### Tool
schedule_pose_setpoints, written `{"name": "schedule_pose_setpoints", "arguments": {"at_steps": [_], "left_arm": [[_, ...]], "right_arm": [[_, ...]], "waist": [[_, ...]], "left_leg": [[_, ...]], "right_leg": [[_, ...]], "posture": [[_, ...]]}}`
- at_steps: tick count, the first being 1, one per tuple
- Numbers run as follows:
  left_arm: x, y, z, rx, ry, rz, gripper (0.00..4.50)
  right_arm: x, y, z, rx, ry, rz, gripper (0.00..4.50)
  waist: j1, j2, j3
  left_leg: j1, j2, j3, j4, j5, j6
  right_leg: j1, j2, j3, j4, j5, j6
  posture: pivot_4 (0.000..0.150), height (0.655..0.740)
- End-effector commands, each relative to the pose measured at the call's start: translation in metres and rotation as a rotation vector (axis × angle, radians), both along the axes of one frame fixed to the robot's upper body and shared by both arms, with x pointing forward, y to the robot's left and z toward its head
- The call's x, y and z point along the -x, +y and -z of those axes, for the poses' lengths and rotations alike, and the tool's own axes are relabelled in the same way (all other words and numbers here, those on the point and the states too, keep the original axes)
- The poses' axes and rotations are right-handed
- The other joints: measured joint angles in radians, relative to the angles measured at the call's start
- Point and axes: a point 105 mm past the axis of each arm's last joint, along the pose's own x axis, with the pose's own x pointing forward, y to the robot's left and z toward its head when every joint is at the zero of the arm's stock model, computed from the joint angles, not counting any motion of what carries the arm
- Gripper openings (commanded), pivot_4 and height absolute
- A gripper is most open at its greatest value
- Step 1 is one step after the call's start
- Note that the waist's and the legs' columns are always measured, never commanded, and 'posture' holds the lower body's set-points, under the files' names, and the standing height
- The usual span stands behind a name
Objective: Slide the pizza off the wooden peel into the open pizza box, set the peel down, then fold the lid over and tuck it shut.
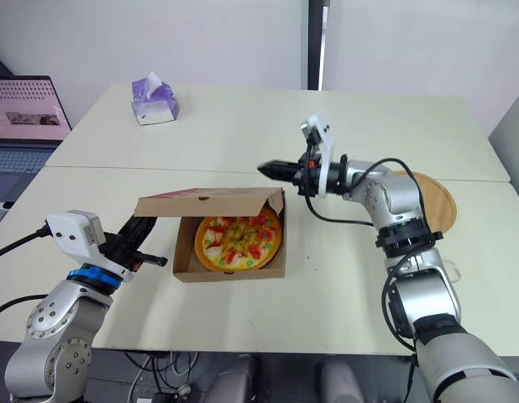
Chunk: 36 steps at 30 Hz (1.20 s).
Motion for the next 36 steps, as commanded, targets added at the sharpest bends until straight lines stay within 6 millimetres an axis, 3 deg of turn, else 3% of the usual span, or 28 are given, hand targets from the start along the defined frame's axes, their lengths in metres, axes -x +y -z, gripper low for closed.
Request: {"name": "schedule_pose_setpoints", "arguments": {"at_steps": [1, 9, 16, 22, 27, 30, 36], "left_arm": [[0.004, -0.001, 0.003, -0.008, 0.005, 0.009, 0.0], [0.006, -0.005, 0.009, -0.025, 0.039, 0.051, 0.0], [0.015, 0.001, 0.011, -0.028, 0.077, 0.056, 1.94], [0.038, 0.008, 0.008, -0.081, 0.164, 0.144, 3.7], [0.059, 0.014, -0.002, -0.102, 0.26, 0.269, 3.7], [0.059, 0.04, -0.012, -0.119, 0.28, 0.227, 3.7], [0.049, 0.07, -0.037, -0.074, 0.241, 0.175, 1.91]], "right_arm": [[0.01, 0.003, -0.001, 0.019, -0.028, -0.051, 0.04], [0.016, 0.007, 0.005, 0.034, -0.029, -0.066, 0.04], [0.017, 0.008, 0.009, 0.036, -0.028, -0.06, 0.0], [0.018, 0.008, 0.013, 0.041, -0.029, -0.059, 0.0], [0.019, 0.01, 0.015, 0.041, -0.031, -0.063, 0.0], [0.02, 0.011, 0.018, 0.044, -0.03, -0.068, 0.0], [0.024, 0.012, 0.023, 0.05, -0.028, -0.071, 0.0]], "waist": [[-0.002, 0.0, 0.0], [-0.002, 0.0, 0.0], [-0.002, 0.0, 0.0], [-0.005, 0.001, 0.0], [-0.005, 0.001, 0.001], [-0.005, 0.001, 0.001], [-0.005, 0.001, 0.001]], "left_leg": [[0.0, 0.0, 0.0, 0.0, 0.0, 0.0], [0.0, 0.0, 0.0, 0.0, 0.0, 0.0], [0.0, 0.001, -0.001, 0.0, 0.0, 0.0], [0.0, 0.001, -0.002, -0.001, 0.0, 0.0], [0.0, 0.002, -0.002, -0.001, 0.0, 0.0], [0.0, 0.002, -0.002, -0.001, 0.0, 0.0], [0.0, 0.002, -0.002, -0.002, 0.0, 0.0]], "right_leg": [[0.0, 0.0, 0.0, 0.0, 0.0, 0.0], [-0.001, 0.003, 0.0, 0.002, 0.0, 0.0], [-0.001, 0.002, 0.0, 0.001, 0.0, 0.0], [-0.001, 0.004, 0.0, 0.001, 0.0, 0.0], [-0.001, 0.003, 0.0, 0.001, 0.0, 0.0], [-0.001, 0.003, 0.0, 0.001, 0.0, 0.0], [-0.001, 0.003, 0.0, 0.0, 0.0, 0.0]], "posture": [[0.15, 0.74], [0.15, 0.74], [0.15, 0.74], [0.15, 0.74], [0.15, 0.74], [0.15, 0.74], [0.15, 0.74]]}}
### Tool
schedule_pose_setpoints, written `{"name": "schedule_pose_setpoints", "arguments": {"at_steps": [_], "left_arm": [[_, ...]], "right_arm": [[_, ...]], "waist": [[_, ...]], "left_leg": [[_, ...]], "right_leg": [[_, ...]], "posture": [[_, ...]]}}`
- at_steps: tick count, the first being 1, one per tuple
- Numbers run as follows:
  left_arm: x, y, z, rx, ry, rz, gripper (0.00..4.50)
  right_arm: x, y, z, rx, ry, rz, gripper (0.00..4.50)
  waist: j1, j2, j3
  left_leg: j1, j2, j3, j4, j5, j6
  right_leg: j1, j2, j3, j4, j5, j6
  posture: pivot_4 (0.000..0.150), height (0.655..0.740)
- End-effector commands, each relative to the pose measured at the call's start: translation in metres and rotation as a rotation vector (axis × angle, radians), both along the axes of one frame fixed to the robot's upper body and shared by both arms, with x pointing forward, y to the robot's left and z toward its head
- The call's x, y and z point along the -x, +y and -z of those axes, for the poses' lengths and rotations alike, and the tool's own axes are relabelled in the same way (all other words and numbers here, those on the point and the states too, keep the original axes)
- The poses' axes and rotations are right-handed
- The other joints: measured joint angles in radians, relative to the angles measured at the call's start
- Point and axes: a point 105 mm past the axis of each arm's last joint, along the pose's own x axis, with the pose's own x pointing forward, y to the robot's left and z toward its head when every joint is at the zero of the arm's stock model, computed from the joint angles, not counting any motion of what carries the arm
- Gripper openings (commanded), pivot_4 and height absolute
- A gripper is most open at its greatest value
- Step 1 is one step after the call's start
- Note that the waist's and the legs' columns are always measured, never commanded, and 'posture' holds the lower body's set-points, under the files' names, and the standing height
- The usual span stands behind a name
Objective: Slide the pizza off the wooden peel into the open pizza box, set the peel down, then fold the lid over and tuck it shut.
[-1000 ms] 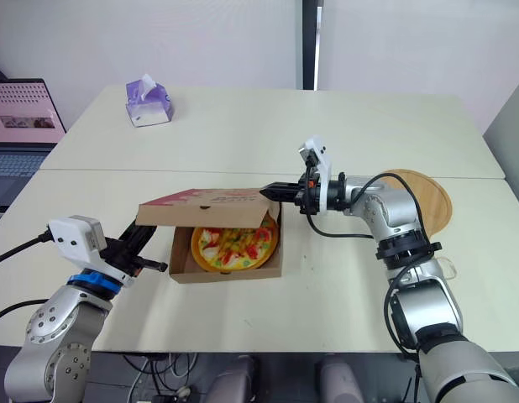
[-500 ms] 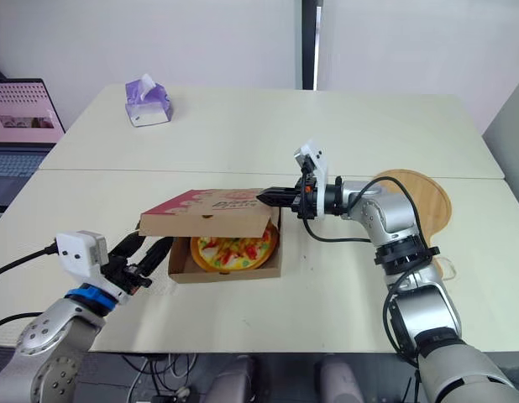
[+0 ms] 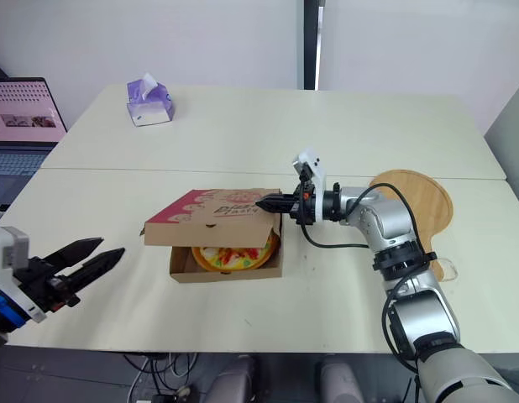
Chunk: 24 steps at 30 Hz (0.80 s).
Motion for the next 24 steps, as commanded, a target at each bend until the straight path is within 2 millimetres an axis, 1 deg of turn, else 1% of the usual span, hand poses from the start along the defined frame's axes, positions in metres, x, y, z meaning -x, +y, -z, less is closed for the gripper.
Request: {"name": "schedule_pose_setpoints", "arguments": {"at_steps": [1, 4, 6, 11, 14, 20, 24], "left_arm": [[-0.005, 0.013, -0.024, 0.026, -0.057, -0.012, 1.59], [-0.012, 0.011, -0.03, -0.002, -0.049, 0.04, 0.65], [-0.018, 0.007, -0.029, -0.028, -0.033, 0.075, 0.02], [-0.031, -0.011, -0.019, -0.041, 0.0, 0.163, 0.02], [-0.034, -0.023, -0.009, -0.04, 0.03, 0.212, 0.02], [-0.036, -0.027, 0.005, -0.049, 0.066, 0.228, 0.02], [-0.037, -0.037, 0.006, -0.029, 0.057, 0.253, 0.02]], "right_arm": [[0.006, 0.005, -0.012, -0.014, -0.065, -0.023, 0.0], [0.006, 0.004, -0.011, -0.014, -0.066, -0.016, 0.0], [0.006, 0.004, -0.01, -0.013, -0.066, -0.014, 0.0], [0.007, 0.005, -0.009, -0.014, -0.067, -0.011, 0.0], [0.008, 0.006, -0.008, -0.013, -0.063, -0.008, 0.0], [0.01, 0.006, -0.004, -0.015, -0.054, 0.001, 0.0], [0.011, 0.008, -0.002, -0.017, -0.051, 0.003, 0.0]], "waist": [[0.0, 0.0, 0.0], [0.0, 0.0, 0.0], [0.0, 0.0, 0.0], [0.0, 0.0, 0.0], [0.0, 0.0, 0.0], [-0.005, 0.0, 0.0], [-0.005, 0.0, 0.0]], "left_leg": [[0.0, 0.0, 0.0, 0.0, 0.0, 0.0], [0.0, 0.0, 0.0, 0.0, 0.0, 0.0], [0.0, 0.0, 0.0, 0.0, 0.0, 0.0], [0.0, 0.0, 0.0, 0.0, 0.0, 0.0], [0.0, 0.001, 0.0, -0.001, 0.0, 0.0], [0.0, 0.001, 0.0, -0.001, 0.0, 0.0], [0.0, 0.001, 0.0, -0.001, 0.0, 0.0]], "right_leg": [[0.0, 0.0, 0.0, 0.0, 0.0, 0.0], [0.0, 0.0, 0.0, 0.0, 0.0, 0.0], [0.0, 0.0, 0.0, 0.0, 0.0, 0.0], [0.0, 0.0, 0.0, 0.0, 0.0, 0.0], [0.0, 0.0, 0.0, 0.0, 0.0, 0.0], [-0.001, 0.0, 0.0, 0.0, 0.0, 0.0], [-0.001, 0.0, 0.0, 0.0, 0.0, 0.0]], "posture": [[0.15, 0.74], [0.15, 0.74], [0.15, 0.74], [0.15, 0.74], [0.15, 0.74], [0.15, 0.74], [0.15, 0.74]]}}
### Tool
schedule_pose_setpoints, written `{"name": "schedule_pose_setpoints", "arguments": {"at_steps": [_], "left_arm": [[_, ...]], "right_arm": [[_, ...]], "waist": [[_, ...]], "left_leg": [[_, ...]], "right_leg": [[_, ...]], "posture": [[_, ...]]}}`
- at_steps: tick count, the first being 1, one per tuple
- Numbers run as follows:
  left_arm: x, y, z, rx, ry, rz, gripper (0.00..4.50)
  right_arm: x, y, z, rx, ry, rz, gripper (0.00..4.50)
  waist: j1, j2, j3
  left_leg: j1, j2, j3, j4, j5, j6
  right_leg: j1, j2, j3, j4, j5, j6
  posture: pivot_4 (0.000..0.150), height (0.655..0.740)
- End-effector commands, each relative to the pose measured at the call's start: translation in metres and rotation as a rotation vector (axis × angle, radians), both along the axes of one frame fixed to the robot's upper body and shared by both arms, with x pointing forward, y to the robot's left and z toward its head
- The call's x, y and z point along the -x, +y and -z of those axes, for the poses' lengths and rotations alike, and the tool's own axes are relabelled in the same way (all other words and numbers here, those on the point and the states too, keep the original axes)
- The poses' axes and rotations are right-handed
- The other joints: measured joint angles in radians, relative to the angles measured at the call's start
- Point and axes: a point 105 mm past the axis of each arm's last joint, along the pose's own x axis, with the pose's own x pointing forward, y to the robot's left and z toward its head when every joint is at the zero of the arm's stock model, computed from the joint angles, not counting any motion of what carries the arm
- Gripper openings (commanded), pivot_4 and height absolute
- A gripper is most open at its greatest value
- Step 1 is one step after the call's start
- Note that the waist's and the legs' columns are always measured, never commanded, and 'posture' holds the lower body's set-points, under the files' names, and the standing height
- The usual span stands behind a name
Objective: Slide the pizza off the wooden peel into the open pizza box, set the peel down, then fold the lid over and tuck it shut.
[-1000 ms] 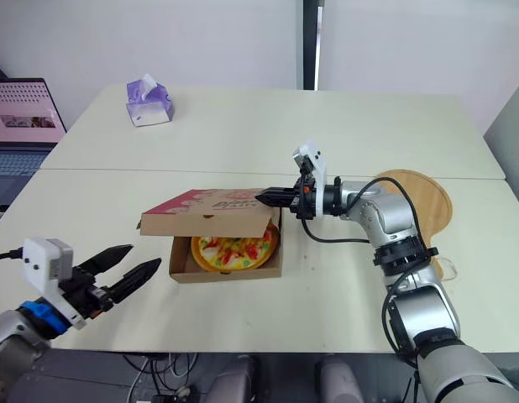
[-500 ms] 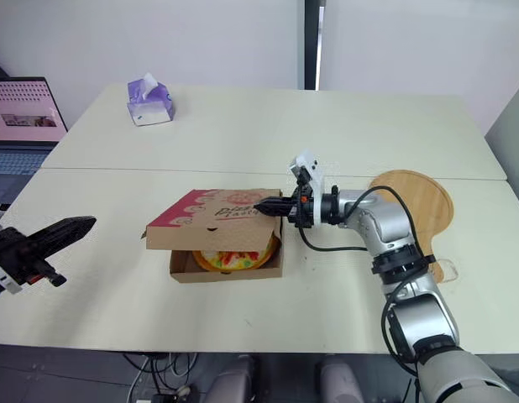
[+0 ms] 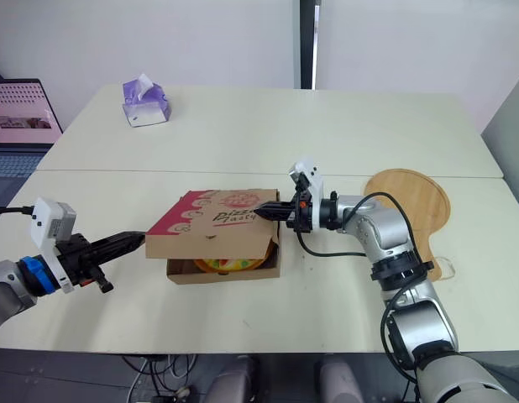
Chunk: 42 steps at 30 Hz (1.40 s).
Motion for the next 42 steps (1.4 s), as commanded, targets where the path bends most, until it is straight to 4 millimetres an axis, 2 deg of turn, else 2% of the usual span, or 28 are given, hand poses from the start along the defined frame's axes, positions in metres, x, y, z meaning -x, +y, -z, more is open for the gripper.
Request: {"name": "schedule_pose_setpoints", "arguments": {"at_steps": [1, 14, 21, 24, 27, 33, 42], "left_arm": [[-0.002, -0.01, -0.007, 0.006, -0.039, 0.036, 0.02], [-0.002, -0.02, 0.008, -0.019, -0.004, 0.059, 0.02], [-0.005, 0.022, 0.007, -0.066, -0.002, -0.082, 0.02], [-0.008, 0.03, 0.014, -0.093, 0.007, -0.103, 0.02], [-0.009, 0.025, 0.016, -0.09, 0.001, -0.086, 0.02], [-0.014, 0.012, 0.007, -0.071, -0.022, -0.033, 0.02], [0.003, -0.016, 0.026, -0.107, 0.117, 0.135, 0.02]], "right_arm": [[0.005, 0.004, -0.011, -0.02, -0.046, -0.018, 0.0], [0.009, 0.008, -0.002, -0.019, -0.027, -0.016, 0.0], [0.012, 0.008, 0.005, -0.013, -0.02, -0.015, 0.0], [0.012, 0.008, 0.006, -0.01, -0.019, -0.016, 0.0], [0.013, 0.008, 0.007, -0.007, -0.019, -0.017, 0.0], [0.014, 0.008, 0.009, -0.003, -0.018, -0.011, 0.0], [0.012, 0.007, 0.009, -0.003, -0.023, -0.001, 0.0]], "waist": [[0.0, 0.0, 0.0], [0.0, 0.0, 0.0], [0.0, 0.0, 0.0], [0.0, 0.0, 0.0], [0.0, 0.0, 0.0], [0.002, 0.0, 0.0], [-0.001, 0.0, 0.0]], "left_leg": [[0.0, 0.0, 0.0, 0.0, 0.0, 0.0], [0.0, 0.0, 0.0, 0.0, 0.0, 0.0], [0.0, 0.0, 0.0, 0.0, 0.0, 0.0], [0.0, 0.0, 0.0, 0.0, 0.0, 0.0], [0.0, 0.0, 0.0, 0.0, 0.0, 0.0], [0.0, 0.0, 0.0, 0.0, 0.0, 0.0], [0.0, 0.0, -0.001, 0.0, 0.0, 0.0]], "right_leg": [[0.0, 0.0, 0.0, 0.0, 0.0, 0.0], [0.0, 0.0, 0.0, 0.0, 0.0, 0.0], [0.0, 0.0, 0.0, 0.0, 0.0, 0.0], [0.0, 0.0, 0.0, 0.0, 0.0, 0.0], [0.0, 0.0, 0.0, 0.0, 0.0, 0.0], [0.0, 0.0, 0.0, 0.0, 0.0, 0.0], [0.0, 0.0, 0.0, 0.001, 0.0, 0.0]], "posture": [[0.15, 0.74], [0.15, 0.74], [0.15, 0.74], [0.15, 0.74], [0.15, 0.74], [0.15, 0.74], [0.15, 0.74]]}}
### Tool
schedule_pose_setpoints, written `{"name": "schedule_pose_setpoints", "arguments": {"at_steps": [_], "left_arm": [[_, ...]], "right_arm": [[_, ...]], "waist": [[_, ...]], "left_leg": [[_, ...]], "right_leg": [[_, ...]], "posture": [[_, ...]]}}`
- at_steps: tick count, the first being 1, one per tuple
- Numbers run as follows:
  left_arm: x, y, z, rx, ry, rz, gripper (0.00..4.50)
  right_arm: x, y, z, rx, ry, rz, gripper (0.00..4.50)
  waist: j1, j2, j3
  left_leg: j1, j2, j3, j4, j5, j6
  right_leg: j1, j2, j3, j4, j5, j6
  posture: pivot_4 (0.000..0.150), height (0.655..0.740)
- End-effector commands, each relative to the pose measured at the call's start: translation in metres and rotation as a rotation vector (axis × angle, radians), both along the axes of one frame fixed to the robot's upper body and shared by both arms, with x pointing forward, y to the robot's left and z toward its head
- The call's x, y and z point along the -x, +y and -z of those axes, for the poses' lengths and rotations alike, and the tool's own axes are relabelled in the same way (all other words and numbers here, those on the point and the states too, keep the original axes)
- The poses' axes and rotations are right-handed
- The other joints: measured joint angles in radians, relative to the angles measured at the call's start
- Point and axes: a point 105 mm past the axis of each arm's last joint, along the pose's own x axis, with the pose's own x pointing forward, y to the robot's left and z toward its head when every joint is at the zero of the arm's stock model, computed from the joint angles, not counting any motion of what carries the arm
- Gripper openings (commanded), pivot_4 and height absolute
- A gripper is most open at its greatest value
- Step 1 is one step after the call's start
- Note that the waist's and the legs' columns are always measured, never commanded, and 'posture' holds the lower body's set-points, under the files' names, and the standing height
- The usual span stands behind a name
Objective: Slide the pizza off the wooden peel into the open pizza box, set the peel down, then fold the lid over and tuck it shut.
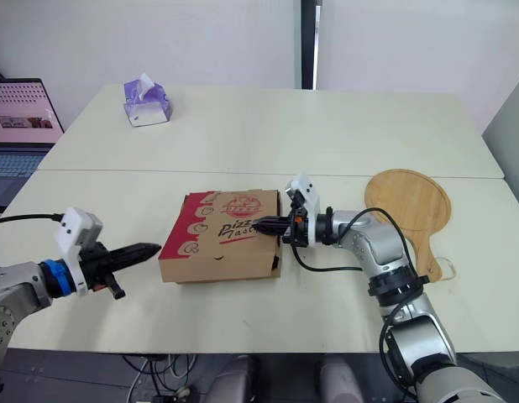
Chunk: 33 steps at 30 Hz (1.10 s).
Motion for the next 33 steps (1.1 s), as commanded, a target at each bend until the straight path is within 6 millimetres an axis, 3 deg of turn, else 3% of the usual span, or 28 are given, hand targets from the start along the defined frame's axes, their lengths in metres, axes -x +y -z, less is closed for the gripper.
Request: {"name": "schedule_pose_setpoints", "arguments": {"at_steps": [1, 7, 16, 22, 28, 33], "left_arm": [[0.004, -0.011, -0.006, -0.002, -0.001, 0.056, 0.02], [0.002, -0.017, -0.005, 0.004, 0.0, 0.071, 0.02], [0.004, 0.008, 0.0, -0.077, 0.015, 0.029, 0.02], [-0.005, 0.01, -0.016, -0.067, -0.039, 0.027, 0.02], [-0.017, -0.007, -0.053, 0.008, -0.155, 0.095, 0.02], [-0.024, -0.026, -0.047, -0.015, -0.15, 0.162, 0.02]], "right_arm": [[0.001, 0.003, -0.012, -0.015, -0.053, -0.009, 0.0], [0.0, 0.003, -0.012, -0.014, -0.055, -0.008, 0.0], [0.002, 0.004, -0.003, 0.003, -0.052, -0.008, 0.0], [0.0, 0.0, 0.0, 0.017, -0.061, -0.001, 0.0], [-0.003, -0.004, -0.006, 0.018, -0.081, 0.004, 0.0], [0.002, -0.002, -0.018, -0.001, -0.109, -0.018, 0.0]], "waist": [[0.0, 0.0, 0.0], [0.0, 0.0, 0.0], [0.0, 0.0, 0.0], [0.001, 0.0, 0.0], [0.003, 0.0, 0.0], [0.001, 0.0, 0.0]], "left_leg": [[0.0, 0.0, 0.0, 0.0, 0.0, 0.0], [0.0, 0.0, 0.0, 0.0, 0.0, 0.0], [0.0, 0.0, 0.0, 0.0, 0.0, 0.0], [0.0, 0.0, 0.0, 0.0, 0.0, 0.0], [0.0, -0.001, 0.0, 0.001, 0.0, 0.0], [0.0, -0.001, 0.0, 0.001, 0.0, 0.0]], "right_leg": [[0.0, 0.0, 0.0, 0.0, 0.0, 0.0], [0.0, 0.0, 0.0, 0.0, 0.0, 0.0], [0.0, 0.0, 0.0, 0.0, 0.0, 0.0], [0.0, 0.0, 0.0, 0.0, 0.0, 0.0], [0.0, 0.0, 0.0, 0.0, 0.0, 0.0], [0.0, 0.0, 0.0, 0.001, 0.0, 0.0]], "posture": [[0.15, 0.74], [0.15, 0.74], [0.15, 0.74], [0.15, 0.74], [0.15, 0.74], [0.15, 0.74]]}}
